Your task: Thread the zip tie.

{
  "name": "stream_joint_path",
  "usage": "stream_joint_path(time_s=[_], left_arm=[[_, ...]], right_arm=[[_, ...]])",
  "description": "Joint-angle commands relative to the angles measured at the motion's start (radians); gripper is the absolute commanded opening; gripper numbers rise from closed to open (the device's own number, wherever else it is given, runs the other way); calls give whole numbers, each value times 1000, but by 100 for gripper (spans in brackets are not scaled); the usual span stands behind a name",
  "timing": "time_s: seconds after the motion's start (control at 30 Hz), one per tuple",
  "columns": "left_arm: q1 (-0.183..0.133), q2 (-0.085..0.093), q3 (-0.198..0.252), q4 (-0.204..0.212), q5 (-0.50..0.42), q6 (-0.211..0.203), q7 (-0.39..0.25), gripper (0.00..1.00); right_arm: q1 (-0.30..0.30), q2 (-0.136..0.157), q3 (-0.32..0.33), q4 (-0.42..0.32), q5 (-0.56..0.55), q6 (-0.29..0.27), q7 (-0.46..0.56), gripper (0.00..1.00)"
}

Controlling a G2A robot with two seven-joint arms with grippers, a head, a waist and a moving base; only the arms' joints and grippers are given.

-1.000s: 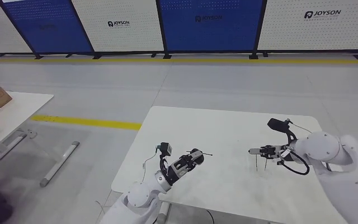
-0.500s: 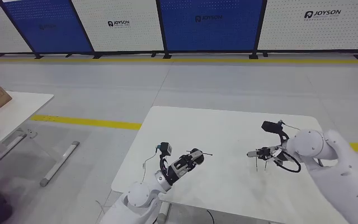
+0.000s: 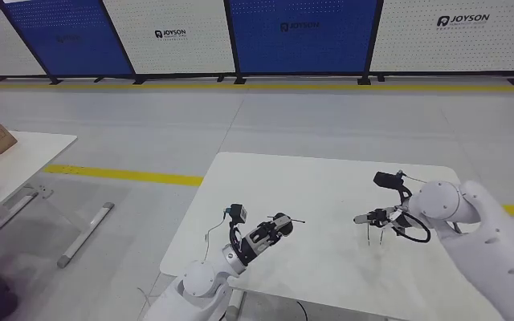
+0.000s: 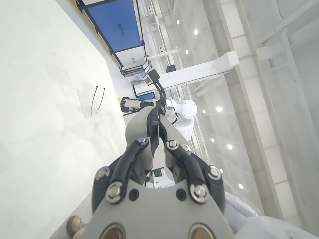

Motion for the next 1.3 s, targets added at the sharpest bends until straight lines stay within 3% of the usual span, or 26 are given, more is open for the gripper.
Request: stream_joint_path(time_s=[0.0, 0.1, 0.13, 0.2, 0.23, 0.27, 0.3, 0.37, 0.4, 0.47, 0.77, 1.27], left_arm=[[0, 0, 0, 0, 0, 0, 0, 0], [0, 0, 0, 0, 0, 0, 0, 0], [0, 0, 0, 0, 0, 0, 0, 0], [0, 0, 0, 0, 0, 0, 0, 0], [0, 0, 0, 0, 0, 0, 0, 0], [0, 0, 0, 0, 0, 0, 0, 0], [0, 0, 0, 0, 0, 0, 0, 0], [0, 0, 0, 0, 0, 0, 0, 0], [0, 0, 0, 0, 0, 0, 0, 0], [0, 0, 0, 0, 0, 0, 0, 0], [0, 0, 0, 0, 0, 0, 0, 0], [0, 0, 0, 0, 0, 0, 0, 0]], right_arm=[[-9, 0, 0, -7, -3, -20, -24, 100], [-7, -3, -11, -18, -23, -6, -27, 100], [-4, -5, -15, -19, -29, 1, -25, 80], [3, -8, -22, -17, -39, 19, -23, 64], [6, -9, -24, -14, -42, 19, -20, 48], [8, -10, -25, -9, -43, 19, -17, 48], [12, -12, -25, -2, -42, 19, -9, 39], [20, -15, -26, 15, -33, 19, 6, 30], [26, -18, -27, 30, -28, 19, 12, 36], [34, -22, -31, 53, -25, 19, 15, 39], [89, -53, -97, 172, -17, 19, 30, 29], [151, -116, -175, 319, -5, 19, 30, 24]])
